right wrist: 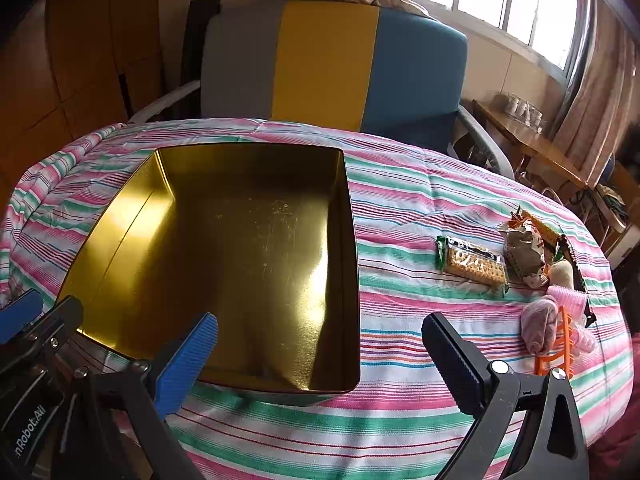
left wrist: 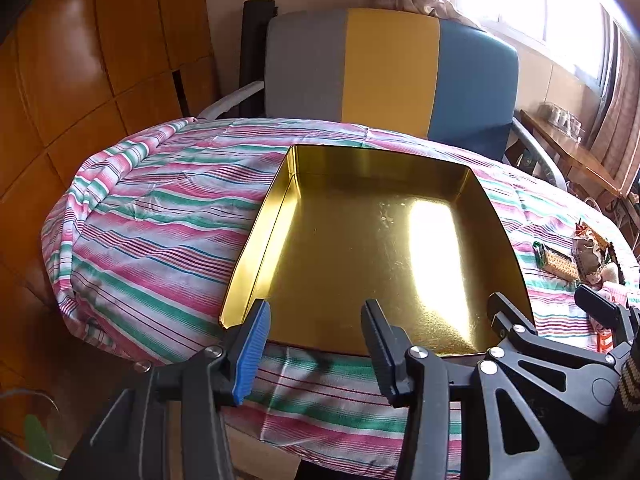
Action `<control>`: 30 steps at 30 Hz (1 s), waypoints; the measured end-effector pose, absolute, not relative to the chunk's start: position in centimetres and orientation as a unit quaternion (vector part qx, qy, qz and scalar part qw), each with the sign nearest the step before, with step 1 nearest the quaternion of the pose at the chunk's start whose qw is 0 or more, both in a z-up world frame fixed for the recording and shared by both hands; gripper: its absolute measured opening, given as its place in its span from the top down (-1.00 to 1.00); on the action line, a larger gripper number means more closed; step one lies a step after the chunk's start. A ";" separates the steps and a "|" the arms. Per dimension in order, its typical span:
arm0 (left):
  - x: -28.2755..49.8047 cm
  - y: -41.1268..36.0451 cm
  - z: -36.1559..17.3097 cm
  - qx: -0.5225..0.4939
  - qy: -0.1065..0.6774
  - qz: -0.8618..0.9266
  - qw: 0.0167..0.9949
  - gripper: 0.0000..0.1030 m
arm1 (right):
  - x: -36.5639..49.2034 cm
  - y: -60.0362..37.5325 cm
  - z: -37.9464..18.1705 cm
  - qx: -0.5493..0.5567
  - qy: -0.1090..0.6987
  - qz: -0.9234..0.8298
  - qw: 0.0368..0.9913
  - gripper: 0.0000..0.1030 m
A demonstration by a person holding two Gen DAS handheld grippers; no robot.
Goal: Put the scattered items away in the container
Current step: 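Move both tools from the gold tray toward the scattered items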
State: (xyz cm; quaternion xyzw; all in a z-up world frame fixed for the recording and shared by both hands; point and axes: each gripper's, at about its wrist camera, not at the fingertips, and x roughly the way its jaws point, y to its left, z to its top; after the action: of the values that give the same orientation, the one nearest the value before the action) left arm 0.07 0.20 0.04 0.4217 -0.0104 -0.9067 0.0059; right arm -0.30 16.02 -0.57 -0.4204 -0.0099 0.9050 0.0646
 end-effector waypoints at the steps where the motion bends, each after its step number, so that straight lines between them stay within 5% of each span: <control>1: 0.1 0.4 0.0 0.422 -0.013 -0.906 0.007 0.07 | -0.3 16.0 -0.6 -0.421 -0.009 0.905 0.063 -1.00; 18: 0.1 1.2 -0.5 0.439 -0.021 -0.898 0.013 0.06 | 0.1 16.1 -0.6 -0.420 -0.006 0.907 0.045 -1.00; 30: 1.6 9.0 -0.1 0.415 -0.070 -0.896 -0.143 0.06 | 2.6 23.9 -1.1 -0.419 0.062 0.902 0.082 -1.00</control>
State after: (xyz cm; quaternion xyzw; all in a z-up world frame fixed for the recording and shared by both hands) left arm 1.56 9.04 -0.14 0.4151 -0.0703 -0.8958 -0.1427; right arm 2.60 23.87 -1.14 -0.4187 0.0622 0.9022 0.0824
